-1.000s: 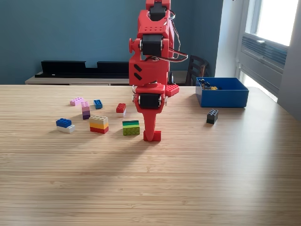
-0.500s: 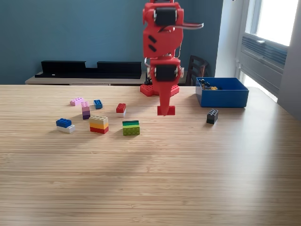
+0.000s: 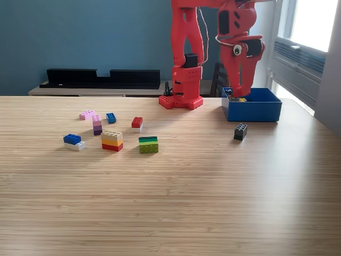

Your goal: Grasp a lego block and put it in the bin.

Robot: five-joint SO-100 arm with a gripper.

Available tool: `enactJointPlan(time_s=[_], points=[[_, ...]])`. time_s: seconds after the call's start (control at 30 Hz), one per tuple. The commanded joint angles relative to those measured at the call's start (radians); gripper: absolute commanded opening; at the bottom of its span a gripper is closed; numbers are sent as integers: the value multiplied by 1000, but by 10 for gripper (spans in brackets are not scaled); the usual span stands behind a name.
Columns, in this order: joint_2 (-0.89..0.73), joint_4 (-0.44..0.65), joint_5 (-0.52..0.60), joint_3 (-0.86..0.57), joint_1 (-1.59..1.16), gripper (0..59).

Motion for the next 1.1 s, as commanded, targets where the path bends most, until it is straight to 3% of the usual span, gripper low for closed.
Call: enactJointPlan(time_s=[0.03, 0.37, 0.57, 0.63, 0.77, 0.83, 0.9, 0.97, 1.1], points=[[89, 34, -14, 5, -179, 0], [87, 74, 11, 23, -549, 0], [87, 74, -2, 28, -592, 3], [87, 74, -6, 34, -592, 72], [87, 74, -14, 43, -592, 304], [87, 74, -9, 46, -592, 362], [87, 74, -6, 46, -592, 380], [87, 74, -14, 41, -586, 325], [91, 72, 3, 20, -523, 110]])
